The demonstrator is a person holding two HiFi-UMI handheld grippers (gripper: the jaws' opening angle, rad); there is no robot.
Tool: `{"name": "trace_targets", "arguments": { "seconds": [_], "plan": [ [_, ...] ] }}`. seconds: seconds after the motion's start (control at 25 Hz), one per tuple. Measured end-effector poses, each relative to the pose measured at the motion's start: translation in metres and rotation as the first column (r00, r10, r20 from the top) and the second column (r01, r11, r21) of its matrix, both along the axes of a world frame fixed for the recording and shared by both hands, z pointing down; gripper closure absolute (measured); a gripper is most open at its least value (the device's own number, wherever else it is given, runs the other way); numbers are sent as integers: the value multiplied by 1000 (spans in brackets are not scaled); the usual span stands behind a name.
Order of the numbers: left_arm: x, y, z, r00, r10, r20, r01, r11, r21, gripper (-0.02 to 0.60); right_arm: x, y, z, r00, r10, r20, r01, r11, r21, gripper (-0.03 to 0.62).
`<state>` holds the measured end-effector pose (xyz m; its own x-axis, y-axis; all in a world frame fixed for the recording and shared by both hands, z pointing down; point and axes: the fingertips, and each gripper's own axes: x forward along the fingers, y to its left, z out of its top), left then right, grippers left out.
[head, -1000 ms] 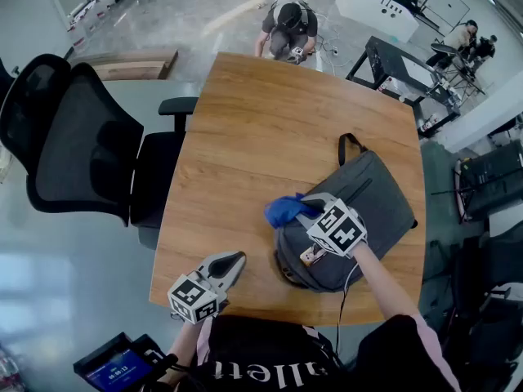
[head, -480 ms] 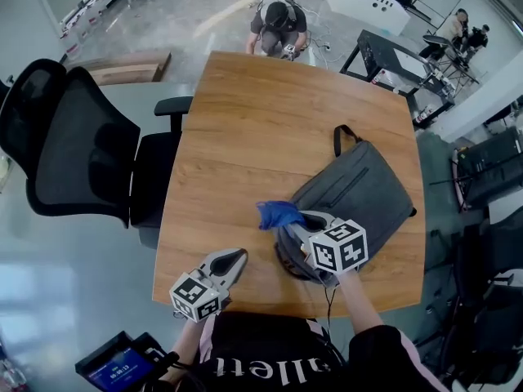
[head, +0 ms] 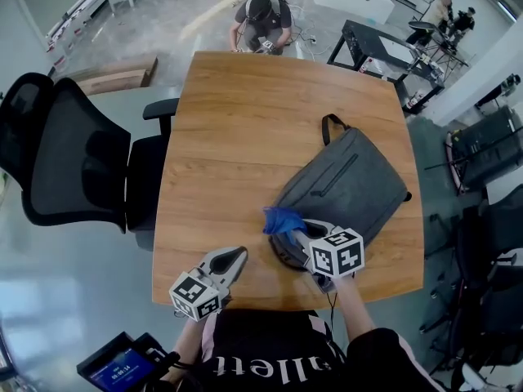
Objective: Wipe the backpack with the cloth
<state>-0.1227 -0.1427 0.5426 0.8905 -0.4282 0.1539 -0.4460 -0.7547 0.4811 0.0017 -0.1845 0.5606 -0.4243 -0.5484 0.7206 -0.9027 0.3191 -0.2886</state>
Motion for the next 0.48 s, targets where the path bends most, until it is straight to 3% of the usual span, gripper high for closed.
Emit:
{"name": "trace_targets", "arguments": {
  "seconds": [0.48],
  "plan": [
    [51,29,-9,999,-44,5,44,999,9,583,75,87,8,994,-69,-80,66,997,-48,516]
  ]
}}
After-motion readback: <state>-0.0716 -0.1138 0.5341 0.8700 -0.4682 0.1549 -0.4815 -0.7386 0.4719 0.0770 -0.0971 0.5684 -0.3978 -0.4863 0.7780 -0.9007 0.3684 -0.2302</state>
